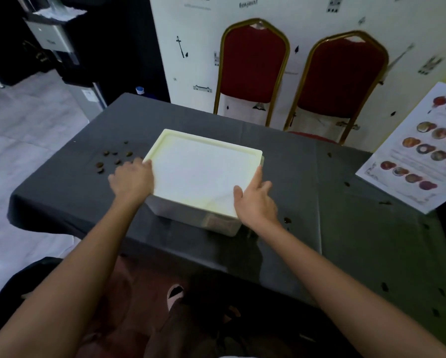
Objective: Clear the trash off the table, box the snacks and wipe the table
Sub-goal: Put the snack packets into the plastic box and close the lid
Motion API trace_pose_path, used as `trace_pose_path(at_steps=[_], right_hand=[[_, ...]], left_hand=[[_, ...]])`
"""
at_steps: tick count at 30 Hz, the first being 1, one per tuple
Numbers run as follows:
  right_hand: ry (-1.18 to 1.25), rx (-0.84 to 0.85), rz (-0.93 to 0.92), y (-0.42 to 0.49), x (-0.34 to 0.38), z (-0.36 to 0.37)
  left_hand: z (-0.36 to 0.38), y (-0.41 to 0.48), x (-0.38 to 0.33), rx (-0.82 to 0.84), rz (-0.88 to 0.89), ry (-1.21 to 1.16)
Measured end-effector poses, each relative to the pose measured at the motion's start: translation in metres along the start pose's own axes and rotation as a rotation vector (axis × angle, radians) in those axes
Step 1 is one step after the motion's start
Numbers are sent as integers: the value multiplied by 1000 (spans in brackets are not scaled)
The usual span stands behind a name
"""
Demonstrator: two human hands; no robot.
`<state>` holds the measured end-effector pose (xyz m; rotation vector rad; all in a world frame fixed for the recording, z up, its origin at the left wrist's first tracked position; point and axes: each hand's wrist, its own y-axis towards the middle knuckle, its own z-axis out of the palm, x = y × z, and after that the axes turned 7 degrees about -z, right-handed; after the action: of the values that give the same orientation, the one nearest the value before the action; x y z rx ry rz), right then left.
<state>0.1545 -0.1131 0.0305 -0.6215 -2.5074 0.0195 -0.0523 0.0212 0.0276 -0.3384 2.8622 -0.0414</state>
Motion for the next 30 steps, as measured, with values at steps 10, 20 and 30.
trace_pose_path(at_steps=[10, 20, 30], right_hand=[[-474, 22, -331, 83, 17, 1], [105, -143, -119, 91, 2, -4], [457, -51, 219, 92, 5, -21]], left_hand=[[24, 14, -53, 96, 577, 163], [18, 43, -60, 94, 413, 158], [-43, 54, 4, 407, 89, -133]])
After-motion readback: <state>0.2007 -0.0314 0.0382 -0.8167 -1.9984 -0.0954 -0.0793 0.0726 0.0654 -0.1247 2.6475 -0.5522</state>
